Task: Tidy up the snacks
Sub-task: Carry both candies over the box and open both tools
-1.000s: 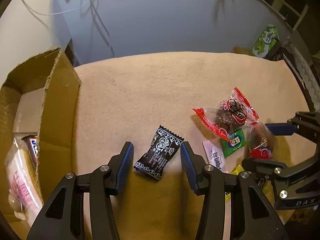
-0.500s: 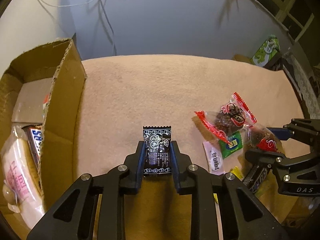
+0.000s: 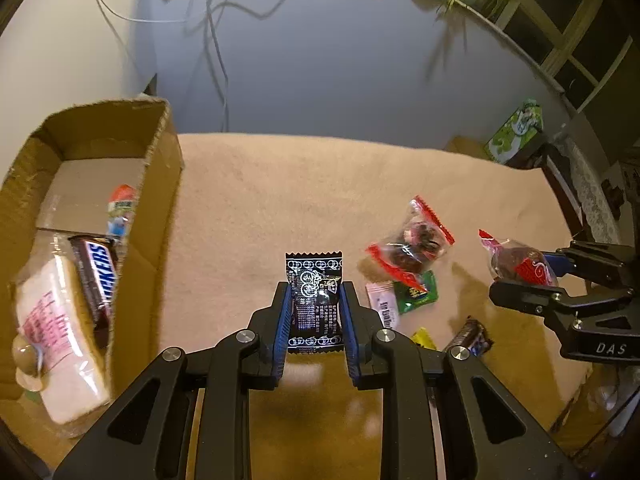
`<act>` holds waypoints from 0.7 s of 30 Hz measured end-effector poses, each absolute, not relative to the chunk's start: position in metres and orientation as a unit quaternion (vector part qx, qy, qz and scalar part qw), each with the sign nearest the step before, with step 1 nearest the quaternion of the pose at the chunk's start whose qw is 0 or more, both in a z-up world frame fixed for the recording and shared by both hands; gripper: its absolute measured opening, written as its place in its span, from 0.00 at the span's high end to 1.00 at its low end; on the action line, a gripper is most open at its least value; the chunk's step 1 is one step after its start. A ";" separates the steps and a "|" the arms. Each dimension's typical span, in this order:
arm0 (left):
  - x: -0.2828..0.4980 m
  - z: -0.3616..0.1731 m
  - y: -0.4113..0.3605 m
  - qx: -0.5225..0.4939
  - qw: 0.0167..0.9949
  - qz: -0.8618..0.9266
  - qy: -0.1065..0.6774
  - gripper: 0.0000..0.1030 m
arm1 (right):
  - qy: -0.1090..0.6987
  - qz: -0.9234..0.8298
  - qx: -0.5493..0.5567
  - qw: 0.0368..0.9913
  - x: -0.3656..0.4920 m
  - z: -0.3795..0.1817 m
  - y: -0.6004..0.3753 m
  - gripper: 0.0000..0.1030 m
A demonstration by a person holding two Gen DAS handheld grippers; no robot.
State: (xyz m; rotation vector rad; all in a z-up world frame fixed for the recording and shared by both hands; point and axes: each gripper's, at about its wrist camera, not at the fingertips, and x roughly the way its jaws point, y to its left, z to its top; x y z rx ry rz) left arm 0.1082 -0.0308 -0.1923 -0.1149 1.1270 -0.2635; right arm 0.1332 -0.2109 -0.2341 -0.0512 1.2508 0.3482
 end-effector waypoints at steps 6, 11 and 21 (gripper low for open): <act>0.095 -0.174 -0.012 -0.061 0.845 -0.119 0.517 0.79 | 0.565 0.177 -0.024 0.806 0.131 -0.212 -0.208 0.49; 0.085 -0.163 0.003 -0.067 0.854 -0.099 0.506 0.79 | 0.552 0.199 -0.039 0.809 0.131 -0.195 -0.192 0.49; 0.068 -0.155 0.042 -0.090 0.863 -0.050 0.494 0.79 | 0.534 0.250 -0.079 0.804 0.139 -0.181 -0.131 0.49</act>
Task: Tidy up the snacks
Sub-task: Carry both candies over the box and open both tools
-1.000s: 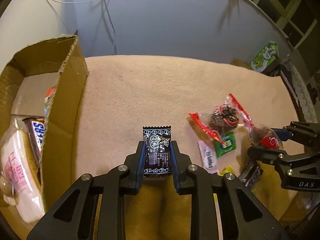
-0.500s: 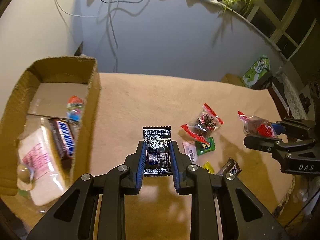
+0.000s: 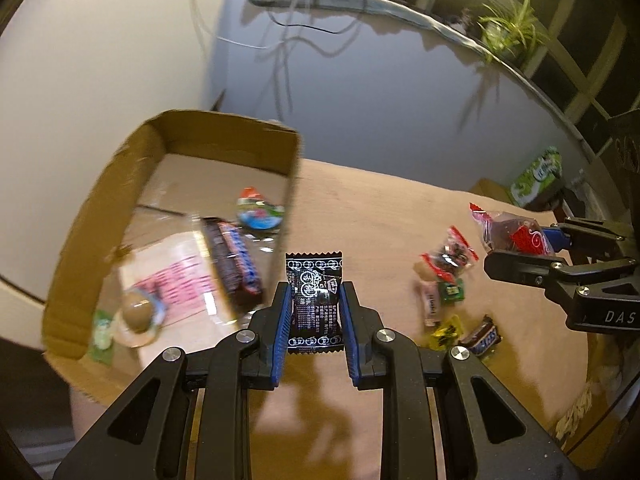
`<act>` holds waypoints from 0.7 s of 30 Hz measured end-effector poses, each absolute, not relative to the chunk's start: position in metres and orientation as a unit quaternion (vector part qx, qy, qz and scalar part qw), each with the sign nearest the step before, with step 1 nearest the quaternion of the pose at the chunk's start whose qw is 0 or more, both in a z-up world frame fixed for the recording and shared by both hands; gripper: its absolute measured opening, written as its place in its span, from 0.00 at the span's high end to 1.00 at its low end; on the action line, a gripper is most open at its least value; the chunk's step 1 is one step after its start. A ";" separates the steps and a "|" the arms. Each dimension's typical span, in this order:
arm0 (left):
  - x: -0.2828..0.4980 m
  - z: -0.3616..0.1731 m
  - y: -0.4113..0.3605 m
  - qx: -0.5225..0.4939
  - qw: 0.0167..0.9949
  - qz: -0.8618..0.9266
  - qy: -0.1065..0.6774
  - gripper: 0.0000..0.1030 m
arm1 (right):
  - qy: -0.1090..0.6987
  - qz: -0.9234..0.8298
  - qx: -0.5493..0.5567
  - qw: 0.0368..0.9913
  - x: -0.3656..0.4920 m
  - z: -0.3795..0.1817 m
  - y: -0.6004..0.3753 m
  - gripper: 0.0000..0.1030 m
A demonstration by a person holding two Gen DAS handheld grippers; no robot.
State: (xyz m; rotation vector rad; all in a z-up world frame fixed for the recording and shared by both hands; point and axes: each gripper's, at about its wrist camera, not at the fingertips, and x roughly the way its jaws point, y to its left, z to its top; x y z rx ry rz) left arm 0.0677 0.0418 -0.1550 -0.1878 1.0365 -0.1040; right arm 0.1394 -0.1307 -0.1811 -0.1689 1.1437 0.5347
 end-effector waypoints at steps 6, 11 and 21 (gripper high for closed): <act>0.056 -0.152 0.067 -0.099 0.867 -0.024 0.488 0.79 | 0.524 0.277 -0.102 0.799 0.146 -0.178 -0.091 0.49; 0.051 -0.152 0.085 -0.108 0.867 -0.006 0.486 0.79 | 0.518 0.299 -0.121 0.792 0.151 -0.178 -0.056 0.49; 0.045 -0.153 0.107 -0.118 0.867 0.014 0.483 0.79 | 0.517 0.323 -0.152 0.778 0.160 -0.185 -0.003 0.48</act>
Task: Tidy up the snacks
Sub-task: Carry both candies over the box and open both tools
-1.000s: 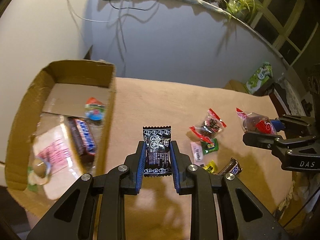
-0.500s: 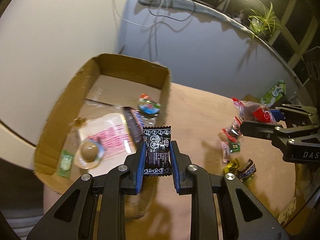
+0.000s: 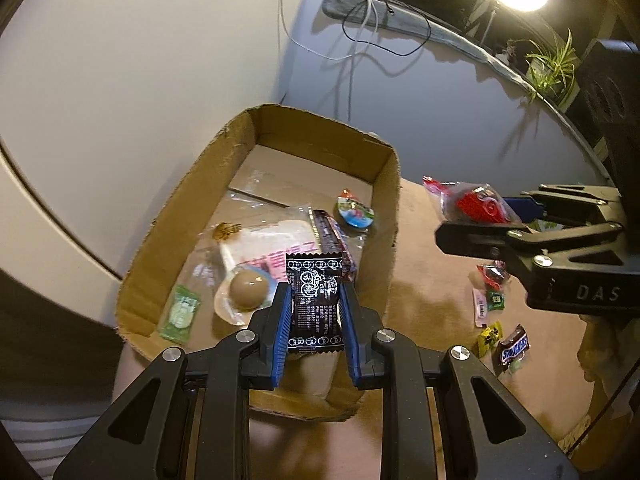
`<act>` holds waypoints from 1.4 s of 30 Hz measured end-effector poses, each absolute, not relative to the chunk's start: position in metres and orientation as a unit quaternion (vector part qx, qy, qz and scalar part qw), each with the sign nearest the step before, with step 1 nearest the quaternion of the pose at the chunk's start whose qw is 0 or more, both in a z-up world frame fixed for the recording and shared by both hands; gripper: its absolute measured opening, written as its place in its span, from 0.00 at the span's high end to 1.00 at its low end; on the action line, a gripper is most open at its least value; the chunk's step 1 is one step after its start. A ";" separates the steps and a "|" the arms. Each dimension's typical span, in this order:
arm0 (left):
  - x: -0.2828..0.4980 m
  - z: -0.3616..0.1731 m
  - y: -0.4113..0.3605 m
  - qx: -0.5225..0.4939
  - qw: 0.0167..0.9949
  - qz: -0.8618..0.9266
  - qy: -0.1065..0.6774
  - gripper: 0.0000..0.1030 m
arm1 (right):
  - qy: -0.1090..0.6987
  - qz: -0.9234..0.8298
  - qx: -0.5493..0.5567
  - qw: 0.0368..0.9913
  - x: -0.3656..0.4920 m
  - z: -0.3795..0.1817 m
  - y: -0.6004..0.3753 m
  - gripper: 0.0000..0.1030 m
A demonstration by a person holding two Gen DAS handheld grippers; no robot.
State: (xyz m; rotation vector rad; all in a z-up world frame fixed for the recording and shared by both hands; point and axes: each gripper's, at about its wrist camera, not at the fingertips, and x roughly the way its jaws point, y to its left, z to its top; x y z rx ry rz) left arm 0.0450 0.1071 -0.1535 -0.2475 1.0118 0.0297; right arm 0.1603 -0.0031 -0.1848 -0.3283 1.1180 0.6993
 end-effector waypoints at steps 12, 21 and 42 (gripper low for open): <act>0.047 -0.154 0.117 -0.119 0.868 0.019 0.482 0.79 | 0.520 0.327 -0.163 0.772 0.175 -0.192 0.030 0.48; 0.048 -0.151 0.124 -0.121 0.868 0.026 0.482 0.78 | 0.519 0.331 -0.172 0.770 0.178 -0.195 0.044 0.45; 0.051 -0.146 0.119 -0.096 0.869 0.043 0.483 0.40 | 0.506 0.313 -0.175 0.784 0.180 -0.185 0.035 0.23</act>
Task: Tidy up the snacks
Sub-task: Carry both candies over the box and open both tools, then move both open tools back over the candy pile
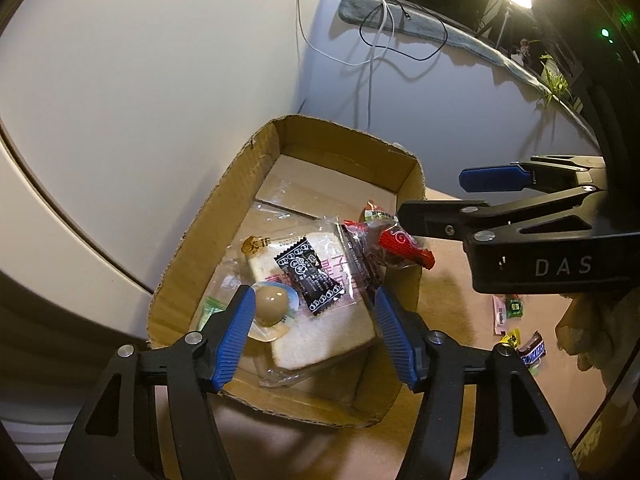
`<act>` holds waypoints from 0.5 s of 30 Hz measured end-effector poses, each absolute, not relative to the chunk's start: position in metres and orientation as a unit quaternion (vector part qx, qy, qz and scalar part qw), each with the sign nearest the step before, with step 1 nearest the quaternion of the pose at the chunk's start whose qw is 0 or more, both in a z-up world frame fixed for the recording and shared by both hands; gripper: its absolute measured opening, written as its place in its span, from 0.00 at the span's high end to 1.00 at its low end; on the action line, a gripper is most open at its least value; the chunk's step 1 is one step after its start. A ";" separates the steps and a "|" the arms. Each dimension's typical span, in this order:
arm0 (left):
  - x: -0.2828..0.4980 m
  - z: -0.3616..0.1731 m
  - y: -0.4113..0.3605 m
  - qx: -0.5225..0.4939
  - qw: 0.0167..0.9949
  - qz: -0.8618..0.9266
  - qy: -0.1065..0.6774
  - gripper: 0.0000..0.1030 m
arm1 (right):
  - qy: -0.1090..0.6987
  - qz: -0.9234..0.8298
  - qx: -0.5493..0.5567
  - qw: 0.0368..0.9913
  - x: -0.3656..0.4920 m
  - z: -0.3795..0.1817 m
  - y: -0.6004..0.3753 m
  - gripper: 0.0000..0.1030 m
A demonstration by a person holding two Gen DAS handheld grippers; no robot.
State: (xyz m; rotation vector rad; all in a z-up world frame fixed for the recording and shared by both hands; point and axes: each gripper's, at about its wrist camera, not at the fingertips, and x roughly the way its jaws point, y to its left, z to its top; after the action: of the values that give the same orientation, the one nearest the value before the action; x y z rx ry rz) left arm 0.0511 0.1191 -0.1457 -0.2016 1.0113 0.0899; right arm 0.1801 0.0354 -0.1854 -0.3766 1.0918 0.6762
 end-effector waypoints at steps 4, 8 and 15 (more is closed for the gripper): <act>0.051 -0.143 0.116 -0.095 0.870 0.044 0.482 0.39 | 0.505 0.311 -0.173 0.786 0.179 -0.182 0.027 0.23; 0.051 -0.139 0.110 -0.093 0.872 0.038 0.479 0.39 | 0.503 0.306 -0.168 0.791 0.177 -0.176 0.010 0.23; 0.054 -0.137 0.088 -0.084 0.873 0.010 0.480 0.39 | 0.507 0.278 -0.146 0.803 0.171 -0.170 -0.045 0.23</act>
State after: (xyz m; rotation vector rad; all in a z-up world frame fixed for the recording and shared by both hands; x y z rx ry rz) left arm 0.0540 0.0883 -0.1374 -0.1755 1.0032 0.0215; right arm 0.1714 -0.0448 -0.1699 -0.3131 1.0868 0.5960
